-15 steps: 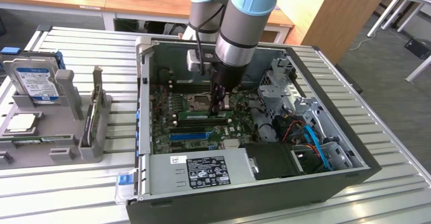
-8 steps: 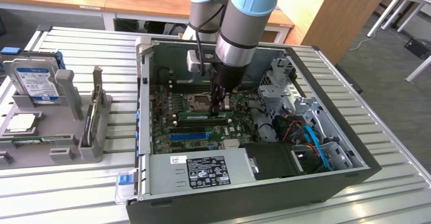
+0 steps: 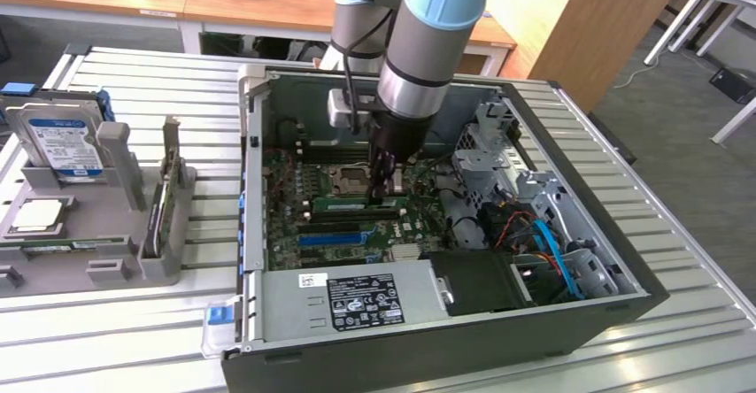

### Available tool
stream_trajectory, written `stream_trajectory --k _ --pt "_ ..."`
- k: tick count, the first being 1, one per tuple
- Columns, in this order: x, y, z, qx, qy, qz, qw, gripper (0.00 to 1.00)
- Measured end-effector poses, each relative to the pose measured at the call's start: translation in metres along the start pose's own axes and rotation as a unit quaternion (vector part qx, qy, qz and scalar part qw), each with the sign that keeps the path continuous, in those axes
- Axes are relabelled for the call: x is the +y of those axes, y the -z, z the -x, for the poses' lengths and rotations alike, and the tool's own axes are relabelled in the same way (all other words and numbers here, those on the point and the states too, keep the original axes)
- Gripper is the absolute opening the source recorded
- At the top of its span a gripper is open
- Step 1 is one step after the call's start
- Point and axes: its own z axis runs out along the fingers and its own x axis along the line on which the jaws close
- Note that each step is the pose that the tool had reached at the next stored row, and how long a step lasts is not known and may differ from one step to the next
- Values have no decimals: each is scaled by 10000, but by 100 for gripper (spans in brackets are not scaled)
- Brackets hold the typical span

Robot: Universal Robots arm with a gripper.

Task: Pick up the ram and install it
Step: 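Insert the ram into the slot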

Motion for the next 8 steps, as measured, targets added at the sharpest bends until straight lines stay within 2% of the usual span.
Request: stream_trajectory --k 8 --pt "-1 -20 0 1 0 0 10000 12"
